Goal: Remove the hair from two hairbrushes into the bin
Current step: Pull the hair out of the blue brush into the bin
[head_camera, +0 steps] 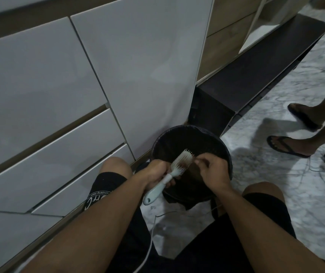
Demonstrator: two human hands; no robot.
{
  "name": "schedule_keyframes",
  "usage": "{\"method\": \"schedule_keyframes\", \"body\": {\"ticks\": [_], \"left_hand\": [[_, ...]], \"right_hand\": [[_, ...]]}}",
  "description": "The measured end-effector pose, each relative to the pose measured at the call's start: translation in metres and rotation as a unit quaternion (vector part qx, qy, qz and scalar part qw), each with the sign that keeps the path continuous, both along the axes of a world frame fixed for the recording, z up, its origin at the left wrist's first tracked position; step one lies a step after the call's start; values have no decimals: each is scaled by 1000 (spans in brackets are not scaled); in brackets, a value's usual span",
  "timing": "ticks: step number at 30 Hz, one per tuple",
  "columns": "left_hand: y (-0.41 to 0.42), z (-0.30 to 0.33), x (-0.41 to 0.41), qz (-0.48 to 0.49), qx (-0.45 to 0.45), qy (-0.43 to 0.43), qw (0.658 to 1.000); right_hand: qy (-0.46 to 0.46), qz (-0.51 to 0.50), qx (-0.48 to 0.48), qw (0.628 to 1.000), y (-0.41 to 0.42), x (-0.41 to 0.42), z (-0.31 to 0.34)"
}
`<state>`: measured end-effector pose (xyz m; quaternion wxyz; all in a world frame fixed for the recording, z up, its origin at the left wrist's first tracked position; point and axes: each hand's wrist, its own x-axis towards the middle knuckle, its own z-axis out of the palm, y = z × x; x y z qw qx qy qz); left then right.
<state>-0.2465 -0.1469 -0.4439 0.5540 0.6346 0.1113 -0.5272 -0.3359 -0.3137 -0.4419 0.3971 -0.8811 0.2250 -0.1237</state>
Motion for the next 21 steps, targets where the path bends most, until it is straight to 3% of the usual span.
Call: {"method": "schedule_keyframes", "body": {"ticks": [4,8,11,16,21], "left_hand": [[-2,1,-1,-3,3,1,1000],[-2,1,-3,-26,-3,-2,1000],[-1,1,-2,-17,0,-7,1000],[-1,-3,-1,-15,45,-35,998],[-3,1,-2,-37,31,-44,998]], "right_hand": [[16,76,29,997,6,-5,-3],[37,101,-24,994,12,-2,-2],[58,77,-65,993,13,1,-2],[26,-96,30,995,0,4,-4],[20,-19,62,998,-1,-2,-3]]}}
